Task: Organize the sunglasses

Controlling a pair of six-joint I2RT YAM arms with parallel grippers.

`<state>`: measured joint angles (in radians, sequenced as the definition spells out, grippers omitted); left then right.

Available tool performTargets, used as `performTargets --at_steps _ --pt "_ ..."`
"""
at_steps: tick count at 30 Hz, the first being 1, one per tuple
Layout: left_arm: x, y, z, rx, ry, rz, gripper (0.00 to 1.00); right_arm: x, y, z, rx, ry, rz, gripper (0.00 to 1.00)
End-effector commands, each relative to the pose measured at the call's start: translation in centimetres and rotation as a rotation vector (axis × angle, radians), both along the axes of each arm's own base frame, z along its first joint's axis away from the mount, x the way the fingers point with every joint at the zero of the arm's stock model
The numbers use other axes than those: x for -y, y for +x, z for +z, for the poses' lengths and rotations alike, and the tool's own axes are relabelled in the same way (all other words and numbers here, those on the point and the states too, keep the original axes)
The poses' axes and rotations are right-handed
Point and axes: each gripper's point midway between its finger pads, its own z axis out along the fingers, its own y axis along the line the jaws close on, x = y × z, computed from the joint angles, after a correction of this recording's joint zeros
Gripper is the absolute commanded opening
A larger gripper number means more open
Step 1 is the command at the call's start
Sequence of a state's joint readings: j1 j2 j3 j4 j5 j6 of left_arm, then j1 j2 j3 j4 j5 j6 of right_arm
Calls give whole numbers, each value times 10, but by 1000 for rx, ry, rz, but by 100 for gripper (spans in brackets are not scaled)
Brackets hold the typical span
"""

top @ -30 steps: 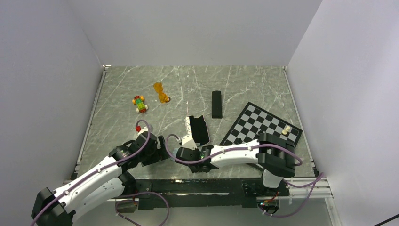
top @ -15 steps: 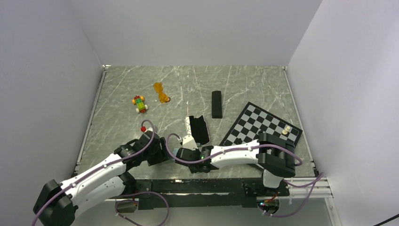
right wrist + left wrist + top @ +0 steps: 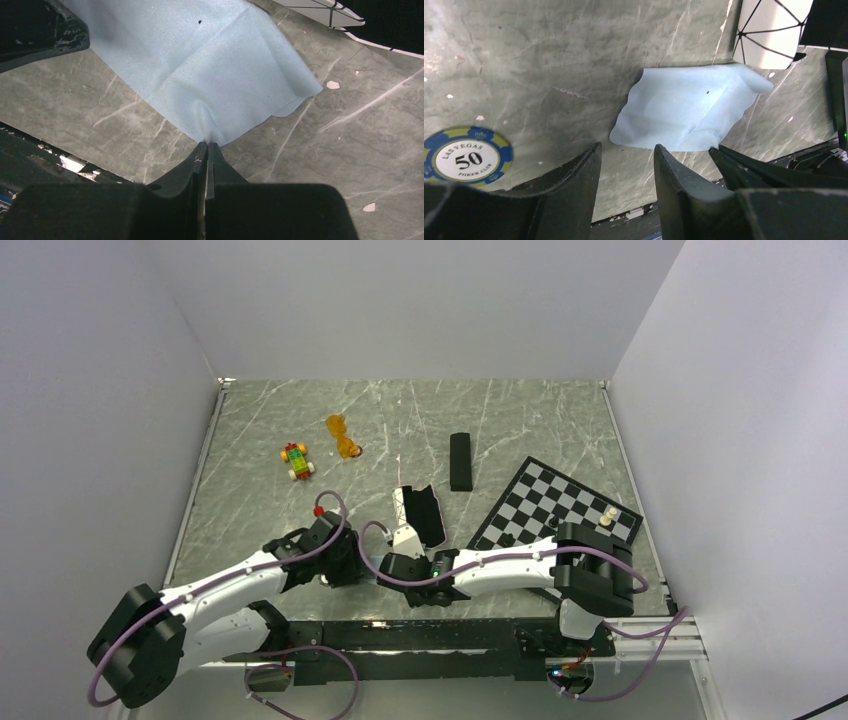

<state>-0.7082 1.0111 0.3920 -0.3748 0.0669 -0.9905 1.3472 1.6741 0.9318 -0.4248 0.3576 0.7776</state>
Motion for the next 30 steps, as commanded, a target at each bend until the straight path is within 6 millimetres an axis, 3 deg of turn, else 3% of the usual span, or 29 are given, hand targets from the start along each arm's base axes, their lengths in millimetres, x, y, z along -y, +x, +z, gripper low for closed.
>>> performTargets --at_steps 1,10,21,26,30 --pt "7 9 1 4 10 -7 47 14 2 -2 -1 -34 -11 8" --pt "15 8 -8 -27 4 -28 34 13 5 -1 -9 -9 -10 7" --pt "13 13 -9 -12 32 -30 0 13 4 0 -14 0 0 7" --pt "13 7 2 -13 36 -49 0 3 3 12 -18 45 33 4" --pt "6 4 27 41 22 -31 0 -11 -4 33 -42 113 90 4"
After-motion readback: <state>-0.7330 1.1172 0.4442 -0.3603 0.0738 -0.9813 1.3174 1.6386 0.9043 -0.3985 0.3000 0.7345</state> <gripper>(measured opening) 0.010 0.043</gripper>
